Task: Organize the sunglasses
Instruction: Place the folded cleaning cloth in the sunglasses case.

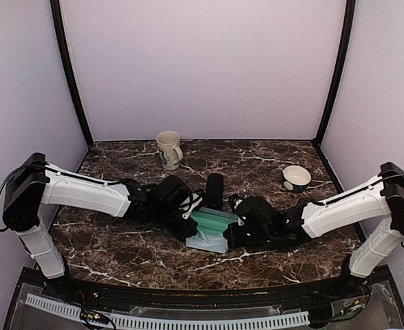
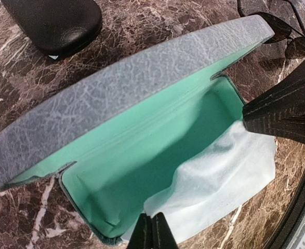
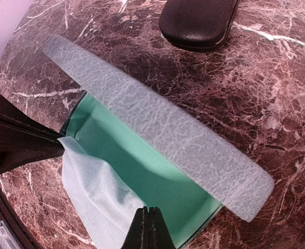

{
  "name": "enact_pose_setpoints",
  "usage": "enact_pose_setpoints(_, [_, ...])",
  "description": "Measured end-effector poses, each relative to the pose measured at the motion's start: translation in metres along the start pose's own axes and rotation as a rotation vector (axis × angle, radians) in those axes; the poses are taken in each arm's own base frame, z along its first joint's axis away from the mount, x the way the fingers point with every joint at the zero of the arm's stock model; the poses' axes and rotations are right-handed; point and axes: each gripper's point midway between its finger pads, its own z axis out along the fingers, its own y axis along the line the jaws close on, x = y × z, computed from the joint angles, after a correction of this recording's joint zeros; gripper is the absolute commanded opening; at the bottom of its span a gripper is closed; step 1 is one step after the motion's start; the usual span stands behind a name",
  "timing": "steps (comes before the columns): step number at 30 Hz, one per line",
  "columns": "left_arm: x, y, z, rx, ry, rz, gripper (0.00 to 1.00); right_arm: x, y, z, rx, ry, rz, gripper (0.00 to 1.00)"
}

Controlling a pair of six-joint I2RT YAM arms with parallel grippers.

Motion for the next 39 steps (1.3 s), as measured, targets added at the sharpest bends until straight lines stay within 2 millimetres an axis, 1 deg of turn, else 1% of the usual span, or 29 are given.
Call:
enact_pose_setpoints(7, [0.000, 0.000, -0.001, -0.004, 0.010, 0.003, 0.00, -0.006, 0.001, -0.007, -0.009, -0.031, 0.008, 0.00])
enact_pose_setpoints(14, [0.000, 0.006, -0.003, -0.024, 0.014, -0.003, 0.00, -0.009, -0.002, -0.008, 0.001, -0.048, 0.013, 0.00])
enact_pose_setpoints(22, [-0.020, 0.011, -0.008, -0.037, -0.023, -0.017, 0.00, -0.012, -0.006, -0.008, 0.016, -0.063, 0.022, 0.00])
enact_pose_setpoints(24, [-0.021, 0.013, -0.008, -0.042, -0.022, -0.020, 0.00, -0.012, -0.006, -0.007, 0.020, -0.064, 0.023, 0.00])
enact_pose_setpoints(28, [-0.022, 0.017, -0.003, -0.058, -0.015, -0.023, 0.00, -0.011, -0.010, -0.004, 0.034, -0.063, 0.023, 0.00])
enact_pose_setpoints(34, [-0.015, 0.021, 0.009, -0.073, 0.017, -0.019, 0.00, -0.006, -0.017, 0.003, 0.059, -0.050, 0.021, 0.00])
enact_pose_setpoints(39, [-0.010, 0.023, 0.014, -0.078, 0.034, -0.021, 0.00, -0.005, -0.021, 0.006, 0.073, -0.047, 0.018, 0.00])
